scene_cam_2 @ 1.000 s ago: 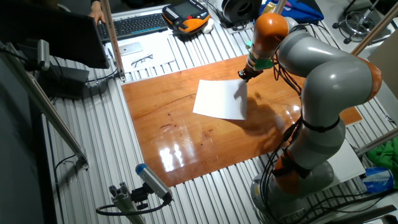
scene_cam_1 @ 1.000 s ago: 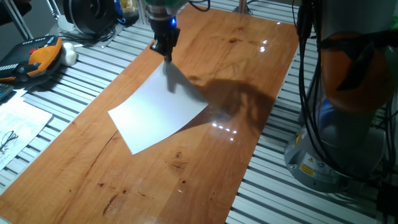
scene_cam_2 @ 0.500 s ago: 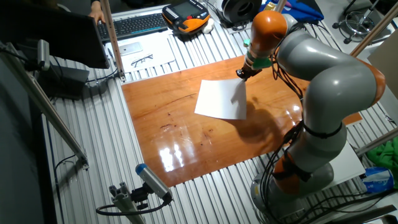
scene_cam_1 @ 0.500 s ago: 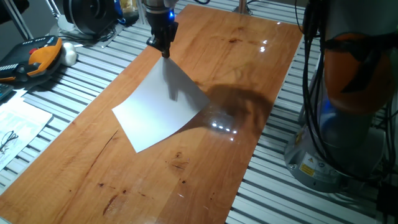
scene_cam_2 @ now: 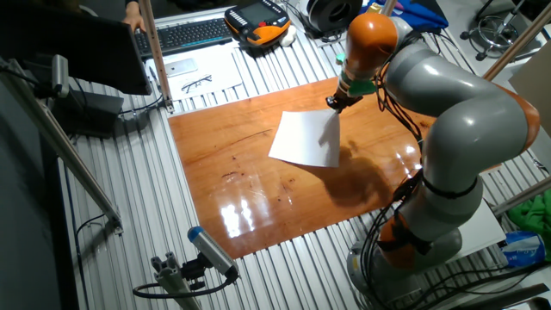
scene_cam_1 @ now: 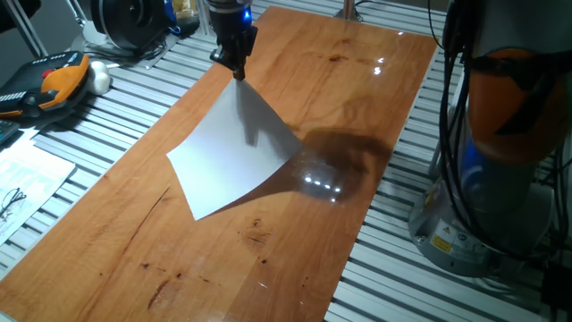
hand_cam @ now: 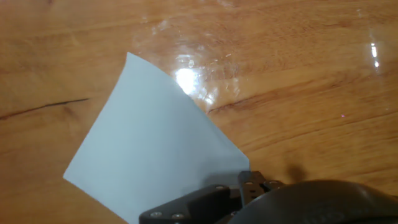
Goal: Flip over and spread out the paper that is laid flat on the table
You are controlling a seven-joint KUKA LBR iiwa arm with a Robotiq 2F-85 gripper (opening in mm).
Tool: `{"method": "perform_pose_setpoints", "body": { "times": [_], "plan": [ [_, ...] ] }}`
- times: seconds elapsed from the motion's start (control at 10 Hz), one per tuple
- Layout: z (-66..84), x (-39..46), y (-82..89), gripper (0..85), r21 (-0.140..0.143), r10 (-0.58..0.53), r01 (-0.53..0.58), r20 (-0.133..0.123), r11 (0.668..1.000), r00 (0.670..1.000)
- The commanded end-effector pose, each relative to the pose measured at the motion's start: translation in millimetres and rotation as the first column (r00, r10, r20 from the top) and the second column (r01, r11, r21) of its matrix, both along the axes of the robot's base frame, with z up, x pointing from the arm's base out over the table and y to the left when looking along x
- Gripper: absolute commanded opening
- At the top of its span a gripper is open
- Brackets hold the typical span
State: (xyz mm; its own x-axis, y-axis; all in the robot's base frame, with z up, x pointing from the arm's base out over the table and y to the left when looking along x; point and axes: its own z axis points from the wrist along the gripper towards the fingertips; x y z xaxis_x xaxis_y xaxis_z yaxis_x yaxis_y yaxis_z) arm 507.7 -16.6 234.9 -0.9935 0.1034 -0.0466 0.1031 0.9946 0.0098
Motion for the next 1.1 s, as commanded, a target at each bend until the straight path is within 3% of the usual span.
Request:
{"method": "perform_pose_setpoints", "body": {
  "times": [0.0,0.2,0.4,0.7,0.9,1.0],
  "plan": [
    [2.2,-2.3,1.2,0.0,0.012,0.000,0.000,-0.010,1.000,1.000],
    [9.4,-13.1,0.1,0.0,0.007,0.008,-0.007,-0.032,1.000,0.999],
    [15.3,-23.3,0.6,0.0,-0.008,0.006,-0.006,-0.025,1.000,1.000],
    [15.3,-23.3,0.6,0.0,-0.018,0.030,-0.030,-0.029,0.999,0.999],
    [15.3,-23.3,0.6,0.0,-0.001,0.063,-0.063,-0.067,0.998,0.996],
    [15.3,-23.3,0.6,0.0,0.006,0.060,-0.060,-0.072,0.998,0.996]
  ]
}}
